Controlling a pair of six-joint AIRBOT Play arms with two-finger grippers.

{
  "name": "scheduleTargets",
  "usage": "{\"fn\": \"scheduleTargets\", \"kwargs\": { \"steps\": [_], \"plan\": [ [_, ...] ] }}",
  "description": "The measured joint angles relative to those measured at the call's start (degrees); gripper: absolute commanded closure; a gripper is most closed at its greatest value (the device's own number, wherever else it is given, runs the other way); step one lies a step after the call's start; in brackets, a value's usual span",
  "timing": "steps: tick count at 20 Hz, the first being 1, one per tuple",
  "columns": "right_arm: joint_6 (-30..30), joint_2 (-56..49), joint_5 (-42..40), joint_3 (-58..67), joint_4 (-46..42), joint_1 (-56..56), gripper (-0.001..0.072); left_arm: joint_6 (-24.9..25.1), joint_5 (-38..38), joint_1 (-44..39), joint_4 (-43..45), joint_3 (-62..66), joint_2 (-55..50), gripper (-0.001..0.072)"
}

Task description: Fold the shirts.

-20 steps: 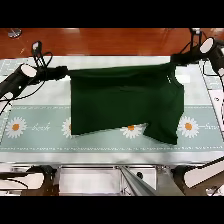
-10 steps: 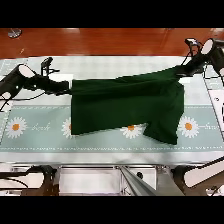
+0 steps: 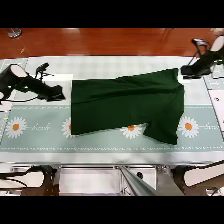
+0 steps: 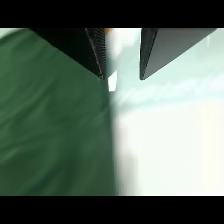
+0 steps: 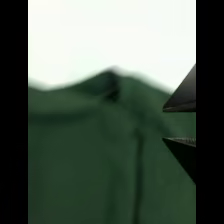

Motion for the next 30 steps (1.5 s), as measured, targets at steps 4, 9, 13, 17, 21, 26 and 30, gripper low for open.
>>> {"fn": "scheduleTargets", "kwargs": {
  "steps": [4,9,13,17,21,26,30],
  "plan": [
    [-0.61,6.01,5.46,-5.55,1.62,-8.79,0.0221,0.0,-4.72,7.17,1.38,-9.64,6.29,0.015],
    [-3.21,12.28,4.92,-19.76,9.79,-17.88,0.0223,1.75,-2.16,11.8,-3.13,-30.03,15.85,0.015],
    [-6.05,13.66,3.45,-26.05,16.92,-20.22,0.0232,4.39,-0.11,12.61,-11.63,-39.01,18.58,0.0151],
    [-7.65,14.16,2.8,-27.82,21.49,-20.83,0.0233,7.8,5.22,10.54,-19.96,-41.83,19.17,0.0151],
    [-8.09,14.23,2.82,-28.28,22.86,-21.0,0.0232,8.94,11.41,5.57,-25.4,-42.58,19.1,0.0151],
    [-8.31,14.27,3.65,-28.46,23.43,-21.05,0.0232,8.37,18.16,-2.03,-28.39,-42.91,17.35,0.0683],
    [-8.07,14.27,4.85,-29.0,18.82,-21.07,0.0232,7.61,18.71,-4.11,-29.59,-42.93,16.61,0.0684]
  ]
}}
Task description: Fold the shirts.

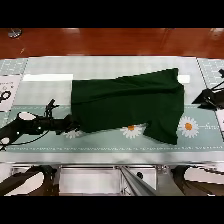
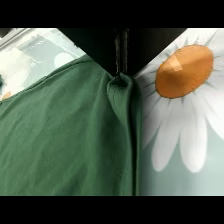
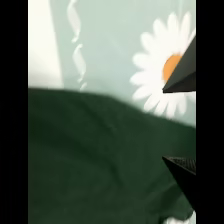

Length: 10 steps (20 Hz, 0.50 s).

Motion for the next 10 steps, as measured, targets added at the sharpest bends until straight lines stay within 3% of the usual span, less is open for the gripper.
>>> {"fn": "scheduleTargets", "kwargs": {
  "steps": [1,3,10],
  "plan": [
    [0.79,0.0,0.31,-0.61,-2.8,-0.26,0.0228,-0.07,0.0,-0.17,-0.11,0.0,-0.07,0.0684],
    [1.62,0.0,0.37,-2.73,-5.22,-1.33,0.0129,-0.26,-0.02,-0.44,-0.33,0.0,-0.09,0.0684],
    [-1.6,0.0,-6.23,-12.44,3.23,-3.04,0.0136,-0.26,-0.24,-0.66,-0.61,-0.02,-0.11,0.0684]
  ]
}}
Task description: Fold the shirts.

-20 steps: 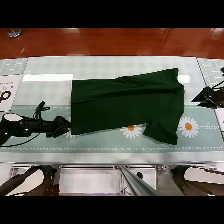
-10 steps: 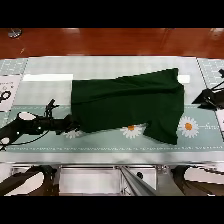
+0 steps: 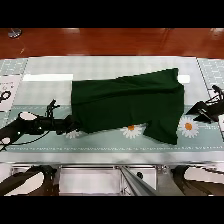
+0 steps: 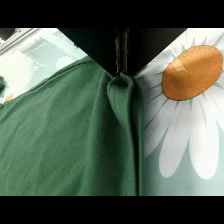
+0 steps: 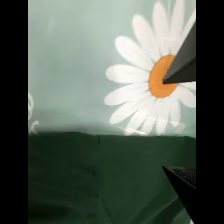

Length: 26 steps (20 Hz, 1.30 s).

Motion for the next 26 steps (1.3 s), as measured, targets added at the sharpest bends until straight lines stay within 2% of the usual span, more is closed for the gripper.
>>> {"fn": "scheduleTargets", "kwargs": {
  "steps": [2,4,9,10,11,12,13,17,20,24,26],
  "plan": [
    [-0.33,0.0,-3.72,-2.43,2.36,-0.02,0.0138,-0.02,-0.07,0.0,-0.07,0.0,0.0,0.0684],
    [-0.52,0.0,-7.32,-4.55,5.09,-0.07,0.0184,-0.02,-0.13,0.0,-0.11,0.0,-0.02,0.0684],
    [-2.01,0.13,-12.52,-9.35,12.15,0.61,0.0184,-0.04,-0.09,0.0,-0.15,0.0,0.0,0.0684],
    [-2.34,0.04,-13.09,-10.43,13.22,1.49,0.0263,-0.04,-0.02,-0.02,-0.17,0.0,0.0,0.0684],
    [-2.73,-0.04,-13.51,-11.32,13.33,2.56,0.0455,-0.04,0.07,-0.02,-0.17,0.02,0.0,0.0684],
    [-3.1,-0.2,-14.19,-12.09,12.39,3.8,0.0614,-0.04,0.2,0.0,-0.22,0.04,0.0,0.0684],
    [-3.61,-0.2,-14.67,-12.35,11.69,5.03,0.0671,-0.07,0.42,0.13,-0.26,0.09,0.0,0.0684],
    [-6.62,1.4,-15.39,-9.09,9.94,8.55,0.0671,0.15,1.46,2.67,0.79,2.47,0.31,0.0684],
    [-8.17,3.96,-14.69,-1.84,16.11,9.4,0.0672,0.92,-0.28,5.66,0.46,9.09,1.55,0.0684],
    [-8.52,4.44,-18.18,7.98,22.53,13.44,0.0672,1.33,0.44,6.45,0.07,21.22,2.49,0.0684],
    [-7.58,3.39,-24.11,11.37,22.47,17.16,0.0671,1.38,4.59,5.05,-0.55,25.42,2.12,0.0684]
  ]
}}
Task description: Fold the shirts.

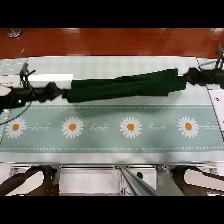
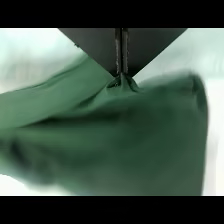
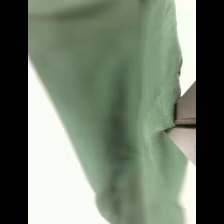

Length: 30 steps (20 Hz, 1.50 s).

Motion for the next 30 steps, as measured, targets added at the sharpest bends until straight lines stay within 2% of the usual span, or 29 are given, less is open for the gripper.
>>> {"fn": "scheduleTargets", "kwargs": {
  "steps": [5,12,16,17,18,19,20,21,23,25,26,27,30],
  "plan": [
    [3.56,-7.41,-12.81,6.75,-1.14,6.82,0.0672,-0.04,7.28,-2.32,-2.47,6.34,-6.88,0.0684],
    [7.28,-18.01,-22.12,12.22,-1.44,8.87,0.0672,-0.11,9.35,-2.86,-6.43,10.95,-19.06,0.0684],
    [8.04,-21.35,-24.04,12.81,-1.53,9.03,0.0671,-0.11,8.68,-2.97,-6.88,11.58,-24.13,0.0681],
    [8.22,-21.92,-24.2,12.9,-1.64,9.03,0.067,-0.11,7.87,-2.97,-6.88,11.63,-25.2,0.0642],
    [8.22,-22.34,-24.3,12.92,-1.7,9.03,0.0646,-0.11,7.19,-2.97,-6.88,11.69,-26.08,0.0513],
    [8.22,-22.56,-24.37,12.96,-1.75,9.03,0.0521,-0.11,6.75,-2.97,-6.88,11.74,-26.88,0.0317],
    [8.22,-22.6,-24.44,12.96,-1.81,9.03,0.0413,-0.15,5.9,-2.93,-6.99,11.76,-27.41,0.02],
    [7.76,-22.36,-24.57,12.98,-1.95,8.92,0.0349,-0.28,5.4,-2.75,-7.13,11.78,-27.74,0.0193],
    [4.61,-20.68,-24.59,13.0,-2.47,8.26,0.0342,-0.26,3.72,-1.68,-7.19,12.17,-27.91,0.0193],
    [1.46,-17.88,-24.57,13.33,-7.15,7.1,0.0322,-0.22,2.14,0.26,-7.04,13.18,-27.63,0.0193],
    [1.27,-16.35,-24.33,13.88,-11.76,6.38,0.0177,-0.22,0.87,1.42,-7.02,13.86,-27.39,0.0193],
    [2.25,-15.21,-23.61,14.67,-17.16,5.62,0.0123,-0.17,-0.5,2.69,-7.02,14.67,-27.02,0.0194],
    [10.03,-13.35,-19.04,18.16,-32.33,2.14,0.0118,0.0,-3.67,5.79,-6.93,16.81,-25.29,0.0193]
  ]
}}
